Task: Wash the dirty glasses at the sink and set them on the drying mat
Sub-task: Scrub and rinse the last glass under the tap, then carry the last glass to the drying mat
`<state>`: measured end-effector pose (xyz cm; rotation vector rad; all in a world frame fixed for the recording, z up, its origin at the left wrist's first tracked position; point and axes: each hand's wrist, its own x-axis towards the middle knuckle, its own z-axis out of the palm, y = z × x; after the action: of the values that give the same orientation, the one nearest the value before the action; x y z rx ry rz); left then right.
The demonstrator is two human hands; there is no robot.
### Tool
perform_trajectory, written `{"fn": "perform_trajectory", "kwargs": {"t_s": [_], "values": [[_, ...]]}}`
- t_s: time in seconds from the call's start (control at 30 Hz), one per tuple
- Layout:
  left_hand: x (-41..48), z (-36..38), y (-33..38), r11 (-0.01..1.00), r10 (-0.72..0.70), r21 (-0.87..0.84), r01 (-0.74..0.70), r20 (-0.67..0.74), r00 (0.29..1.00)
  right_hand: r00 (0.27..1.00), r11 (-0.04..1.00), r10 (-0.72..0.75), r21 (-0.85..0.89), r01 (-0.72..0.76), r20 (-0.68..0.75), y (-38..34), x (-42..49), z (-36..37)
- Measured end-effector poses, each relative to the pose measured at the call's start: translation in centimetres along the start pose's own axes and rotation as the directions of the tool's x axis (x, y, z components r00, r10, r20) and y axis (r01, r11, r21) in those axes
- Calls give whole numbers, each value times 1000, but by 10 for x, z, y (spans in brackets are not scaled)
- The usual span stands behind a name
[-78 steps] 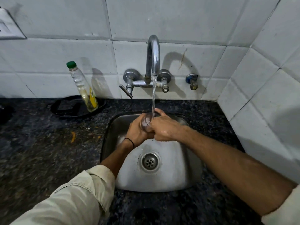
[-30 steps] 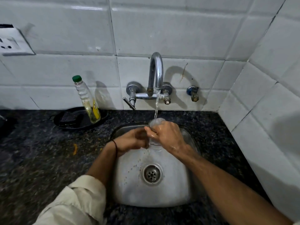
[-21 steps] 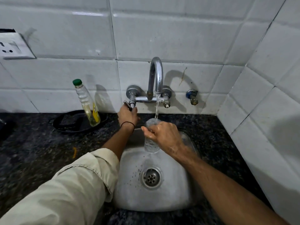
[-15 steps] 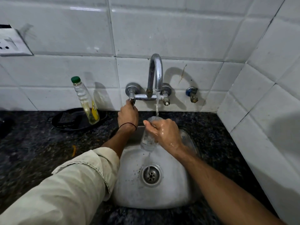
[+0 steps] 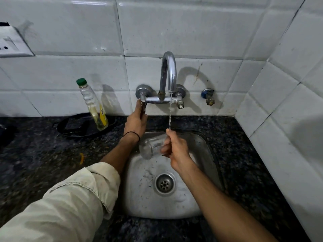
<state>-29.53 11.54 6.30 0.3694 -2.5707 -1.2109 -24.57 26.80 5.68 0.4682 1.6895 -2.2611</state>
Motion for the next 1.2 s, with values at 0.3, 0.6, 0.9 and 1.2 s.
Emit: {"fn": "perform_trajectory", "kwargs": {"t_s": [0.3,0.6,0.9,1.2], "values": [[-112,-1,2,749,33,-623,226,376,926,915,829,403,433,-354,-25,33,-5,-7],[-122,8,-15,894,128,-446,39,338,932,924,921,367,178,-345,-107,58,-26,-22],[-132,-3,-12,919,145,-393,-15,304,942,958,734,-137,-624,268,251,63,-49,-57],[-144,-52,-21,897,105,-443,6,225,969,888,716,-310,-531,453,340,62,-56,-8]]}}
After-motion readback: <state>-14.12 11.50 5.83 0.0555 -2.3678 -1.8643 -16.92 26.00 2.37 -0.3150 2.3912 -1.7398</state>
